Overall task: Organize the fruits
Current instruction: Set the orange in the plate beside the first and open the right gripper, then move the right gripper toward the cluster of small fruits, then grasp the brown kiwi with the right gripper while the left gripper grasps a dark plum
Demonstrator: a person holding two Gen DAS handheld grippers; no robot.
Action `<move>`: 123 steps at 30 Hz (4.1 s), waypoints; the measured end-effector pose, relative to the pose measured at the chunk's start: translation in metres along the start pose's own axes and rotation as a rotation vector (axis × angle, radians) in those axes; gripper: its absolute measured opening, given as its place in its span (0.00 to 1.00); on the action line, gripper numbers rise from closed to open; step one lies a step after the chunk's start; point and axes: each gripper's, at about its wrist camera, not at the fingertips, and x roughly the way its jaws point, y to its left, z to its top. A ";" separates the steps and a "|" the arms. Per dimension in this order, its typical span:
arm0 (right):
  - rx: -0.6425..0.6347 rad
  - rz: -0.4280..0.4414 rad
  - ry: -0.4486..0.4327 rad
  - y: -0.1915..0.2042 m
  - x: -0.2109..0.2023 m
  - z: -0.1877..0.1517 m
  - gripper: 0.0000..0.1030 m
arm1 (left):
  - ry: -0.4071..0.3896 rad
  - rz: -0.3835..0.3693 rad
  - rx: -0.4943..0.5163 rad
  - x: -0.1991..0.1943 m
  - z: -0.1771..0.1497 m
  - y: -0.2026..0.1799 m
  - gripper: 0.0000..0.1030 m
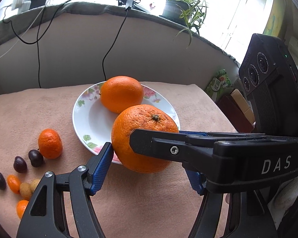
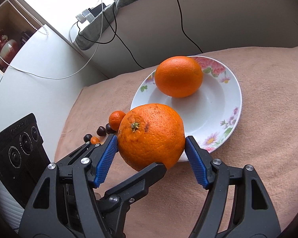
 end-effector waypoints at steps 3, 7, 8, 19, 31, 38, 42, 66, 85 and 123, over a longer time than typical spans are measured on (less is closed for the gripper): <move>0.001 -0.002 0.000 -0.002 0.000 0.001 0.71 | 0.004 0.001 -0.003 0.003 0.001 0.000 0.66; -0.010 -0.020 -0.015 -0.002 -0.002 0.003 0.71 | 0.007 0.008 0.009 0.005 0.002 -0.002 0.66; -0.021 -0.034 -0.028 -0.001 -0.004 0.003 0.71 | 0.009 0.012 0.014 0.006 0.002 -0.003 0.66; -0.035 -0.070 -0.138 -0.001 -0.032 0.010 0.75 | 0.000 0.012 0.018 -0.002 0.001 -0.002 0.64; -0.075 -0.112 -0.208 0.012 -0.047 0.004 0.85 | -0.038 0.046 0.026 -0.028 -0.002 0.011 0.69; -0.124 -0.097 -0.245 0.029 -0.048 -0.007 0.85 | -0.068 0.101 0.027 -0.052 -0.010 0.034 0.69; -0.150 -0.070 -0.268 0.040 -0.050 -0.013 0.85 | -0.084 0.151 0.024 -0.070 -0.019 0.051 0.69; -0.365 -0.009 -0.071 0.109 0.022 -0.048 0.85 | -0.091 0.279 -0.170 -0.117 -0.068 0.153 0.63; -0.383 -0.001 0.094 0.104 0.098 -0.050 0.49 | -0.004 0.231 -0.219 -0.088 -0.067 0.186 0.42; -0.371 0.031 0.059 0.104 0.082 -0.047 0.29 | -0.032 0.202 -0.219 -0.091 -0.055 0.183 0.25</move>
